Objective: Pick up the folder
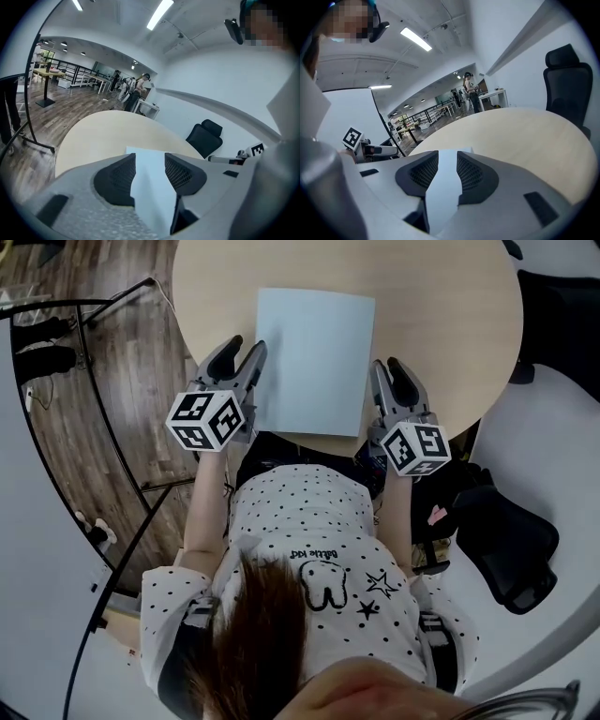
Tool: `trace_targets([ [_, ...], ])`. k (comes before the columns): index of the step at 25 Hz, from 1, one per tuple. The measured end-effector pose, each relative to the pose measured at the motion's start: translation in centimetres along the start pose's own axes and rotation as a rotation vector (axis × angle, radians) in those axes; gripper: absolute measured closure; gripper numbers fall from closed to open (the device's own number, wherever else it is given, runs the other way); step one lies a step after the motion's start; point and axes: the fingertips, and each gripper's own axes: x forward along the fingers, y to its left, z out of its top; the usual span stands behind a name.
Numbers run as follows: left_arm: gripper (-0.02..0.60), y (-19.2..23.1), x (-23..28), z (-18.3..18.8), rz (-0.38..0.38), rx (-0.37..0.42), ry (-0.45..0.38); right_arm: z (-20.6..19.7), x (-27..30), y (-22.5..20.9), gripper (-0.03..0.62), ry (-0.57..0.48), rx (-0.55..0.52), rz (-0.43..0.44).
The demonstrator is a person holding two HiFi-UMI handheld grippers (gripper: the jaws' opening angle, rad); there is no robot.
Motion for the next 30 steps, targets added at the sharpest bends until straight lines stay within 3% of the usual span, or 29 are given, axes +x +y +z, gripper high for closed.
trace_targets([
  [17, 0.371, 2.2, 3.2, -3.5, 0.054, -0.033, 0.098, -4.4, 3.0, -2.7, 0.427, 0.130, 0.062, -0.014],
  [23, 0.333, 2.7, 3.9, -5.3, -0.002, -0.100, 0.161, -5.8, 3.6, -3.5, 0.400, 0.165, 0.089, -0.015],
  [30, 0.322, 3.4, 4.7, -6.4, -0.006, -0.111, 0.201, -7.0, 4.3, -3.9, 0.380, 0.205, 0.124, -0.010],
])
